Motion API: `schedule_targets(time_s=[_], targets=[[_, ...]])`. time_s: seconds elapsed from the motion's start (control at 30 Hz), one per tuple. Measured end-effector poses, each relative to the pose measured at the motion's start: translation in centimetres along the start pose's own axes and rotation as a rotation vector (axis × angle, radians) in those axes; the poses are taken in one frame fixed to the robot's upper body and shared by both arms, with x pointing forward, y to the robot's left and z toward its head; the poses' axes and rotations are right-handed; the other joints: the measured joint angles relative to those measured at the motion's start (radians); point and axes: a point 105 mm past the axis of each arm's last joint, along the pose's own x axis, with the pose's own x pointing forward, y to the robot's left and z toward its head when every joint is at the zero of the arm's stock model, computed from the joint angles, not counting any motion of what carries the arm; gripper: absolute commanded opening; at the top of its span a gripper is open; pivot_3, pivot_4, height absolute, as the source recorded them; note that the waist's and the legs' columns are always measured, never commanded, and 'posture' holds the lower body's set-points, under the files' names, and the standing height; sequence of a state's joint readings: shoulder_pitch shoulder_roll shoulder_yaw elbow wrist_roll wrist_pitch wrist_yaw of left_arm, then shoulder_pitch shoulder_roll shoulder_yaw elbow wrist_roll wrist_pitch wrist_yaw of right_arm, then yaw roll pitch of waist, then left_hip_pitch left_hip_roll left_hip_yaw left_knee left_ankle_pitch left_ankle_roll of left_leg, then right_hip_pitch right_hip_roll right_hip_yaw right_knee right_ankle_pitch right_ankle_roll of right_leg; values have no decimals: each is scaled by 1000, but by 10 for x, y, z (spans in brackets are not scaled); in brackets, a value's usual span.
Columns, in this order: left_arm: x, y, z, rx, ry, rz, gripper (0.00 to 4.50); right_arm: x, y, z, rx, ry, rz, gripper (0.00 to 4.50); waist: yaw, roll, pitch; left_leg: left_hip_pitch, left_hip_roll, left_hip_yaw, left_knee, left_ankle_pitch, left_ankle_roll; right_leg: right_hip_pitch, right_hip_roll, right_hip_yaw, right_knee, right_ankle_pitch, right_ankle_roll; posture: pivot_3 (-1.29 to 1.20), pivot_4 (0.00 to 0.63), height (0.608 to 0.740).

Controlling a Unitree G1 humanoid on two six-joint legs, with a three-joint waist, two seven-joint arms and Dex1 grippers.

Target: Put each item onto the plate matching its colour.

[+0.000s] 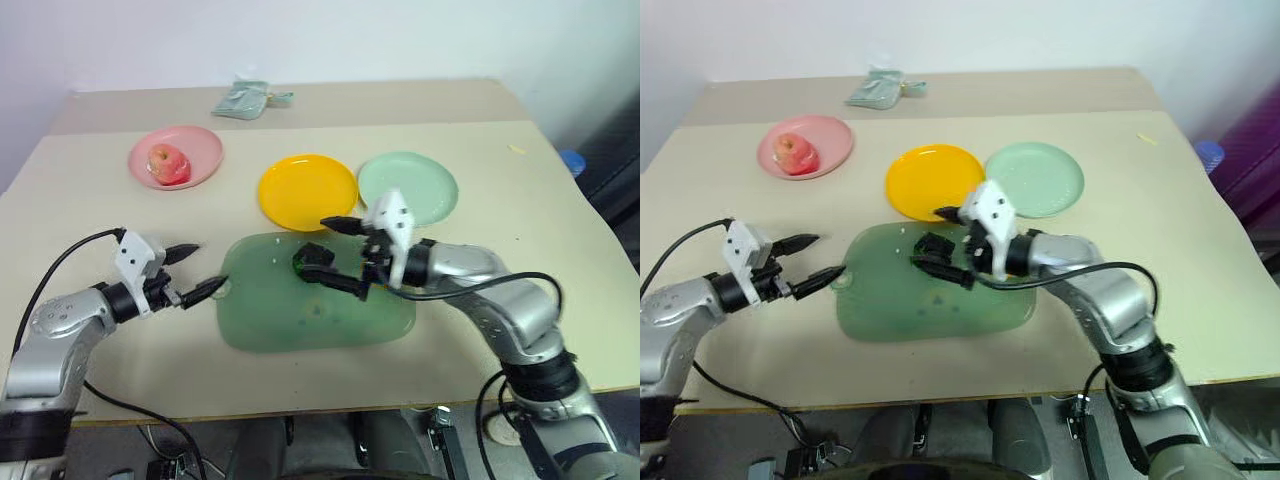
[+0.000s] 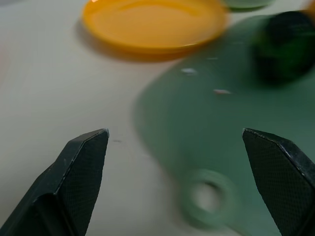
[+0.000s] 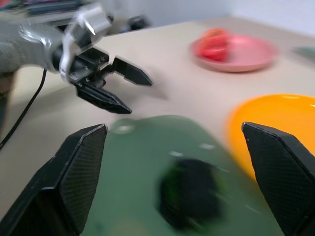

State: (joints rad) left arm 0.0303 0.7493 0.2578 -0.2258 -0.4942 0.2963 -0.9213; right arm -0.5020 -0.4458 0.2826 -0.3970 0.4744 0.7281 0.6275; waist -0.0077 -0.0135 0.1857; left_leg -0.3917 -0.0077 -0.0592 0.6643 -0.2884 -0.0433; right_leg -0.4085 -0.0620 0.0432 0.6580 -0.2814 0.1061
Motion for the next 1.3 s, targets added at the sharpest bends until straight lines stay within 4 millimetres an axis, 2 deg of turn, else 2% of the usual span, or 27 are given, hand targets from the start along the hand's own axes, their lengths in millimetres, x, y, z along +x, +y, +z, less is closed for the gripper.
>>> schedule_targets(time_s=[0.1, 0.17, 0.3, 0.4, 0.53, 0.6, 0.7, 0.77, 0.83, 0.9, 0.97, 1.03, 1.07, 1.1, 1.13, 1.2, 1.3], targets=[[-4, -17, 3, 5, -5, -36, 4421, 17, -9, -21, -3, 97, -70, 4500, -2, 0, 0, 0, -1, 0, 0, 0, 0, 0, 0, 0, -1, 0, 0, 0, 150, 740], [-5, -26, 4, 0, -7, -56, 4421, 20, -16, -37, 1, 162, -117, 4500, -4, 0, 0, 0, -1, 0, 0, 0, 0, 0, 1, 0, -1, 0, 0, 0, 150, 740], [-5, -35, 7, -8, -9, -79, 4421, 21, -26, -49, -1, 206, -173, 4500, -10, 0, 0, 0, 0, 1, -1, 0, 0, -1, 2, 0, -1, 0, 0, 0, 150, 740], [-5, -37, 8, -3, -11, -82, 4500, 23, -26, -51, -18, 218, -178, 3639, -11, 0, 0, 0, 0, 1, -1, 0, 0, -1, 3, 0, -1, 0, 0, 0, 150, 740], [-3, -39, 8, -9, -13, -83, 4500, 25, -27, -41, 3, 169, -184, 1784, -10, 0, 0, 0, 1, 1, -1, 0, 0, -1, 3, 0, -1, 0, 0, 0, 150, 740], [-2, -40, 7, -13, -15, -84, 4500, 20, -36, -28, 13, 129, -220, 1784, -9, 0, 0, 0, 0, 1, -1, 0, 0, 0, 3, 0, -1, 0, 0, 0, 150, 740], [1, -43, 6, -25, -22, -90, 4500, -1, -71, 1, 11, 54, -378, 1784, -8, 0, 0, 0, 0, 1, -1, 0, 0, 0, 3, 0, -1, 0, 0, 0, 150, 740], [3, -45, 5, -29, -27, -98, 4500, -18, -96, 10, 9, 41, -495, 1784, -8, 0, 0, 0, 0, 1, -1, 0, 0, 0, 3, 0, -1, 0, 0, 0, 150, 740], [6, -49, 4, -32, -40, -114, 4500, -36, -124, 1, 30, 81, -623, 1784, -8, 0, 0, 0, 0, 1, -1, 0, 0, 0, 3, 0, -1, 0, 0, 0, 150, 740], [9, -51, 1, -36, -50, -123, 4500, -50, -145, -20, 63, 145, -719, 1784, -10, 0, 0, 0, 0, 2, -1, 0, 0, 0, 3, 0, -1, 0, 0, 0, 150, 740], [11, -53, -2, -37, -46, -132, 4500, -59, -157, -41, 113, 191, -771, 2418, -12, 1, 0, 0, -1, 3, -1, 0, 0, -1, 4, 1, -1, 0, 0, 0, 150, 740], [13, -54, -4, -41, -49, -136, 4500, -61, -162, -51, 121, 196, -777, 3284, -16, 3, 1, 0, -1, 4, -1, 0, 0, -1, 5, 2, -1, 0, 0, 0, 150, 740], [13, -54, -3, -37, -51, -135, 4500, -61, -162, -47, 99, 175, -763, 3646, -18, 3, 2, 0, 0, 4, -2, 0, 0, -2, 5, 2, -1, 0, 0, 0, 150, 740], [13, -54, -3, -32, -56, -135, 4500, -60, -161, -38, 63, 144, -743, 4268, -20, 4, 2, 0, 1, 4, -2, 0, 1, -2, 5, 2, -1, 0, 0, 0, 150, 740], [13, -54, -2, -29, -59, -135, 4500, -60, -159, -27, 19, 107, -720, 4436, -21, 5, 2, 0, 2, 4, -2, 0, 1, -2, 5, 2, -1, 0, 0, 0, 150, 740], [13, -53, -3, -26, -60, -132, 4500, -61, -149, -5, -44, 36, -652, 4436, -23, 4, 2, 0, 2, 3, -2, -1, 1, -2, 5, 2, -1, 0, 0, 0, 150, 740], [11, -52, -10, -39, -45, -125, 4500, -71, -125, 7, -74, -30, -512, 4436, -14, 4, 2, 0, 2, 2, -2, -1, 2, 0, 5, 1, -3, 0, 0, 0, 150, 740]])
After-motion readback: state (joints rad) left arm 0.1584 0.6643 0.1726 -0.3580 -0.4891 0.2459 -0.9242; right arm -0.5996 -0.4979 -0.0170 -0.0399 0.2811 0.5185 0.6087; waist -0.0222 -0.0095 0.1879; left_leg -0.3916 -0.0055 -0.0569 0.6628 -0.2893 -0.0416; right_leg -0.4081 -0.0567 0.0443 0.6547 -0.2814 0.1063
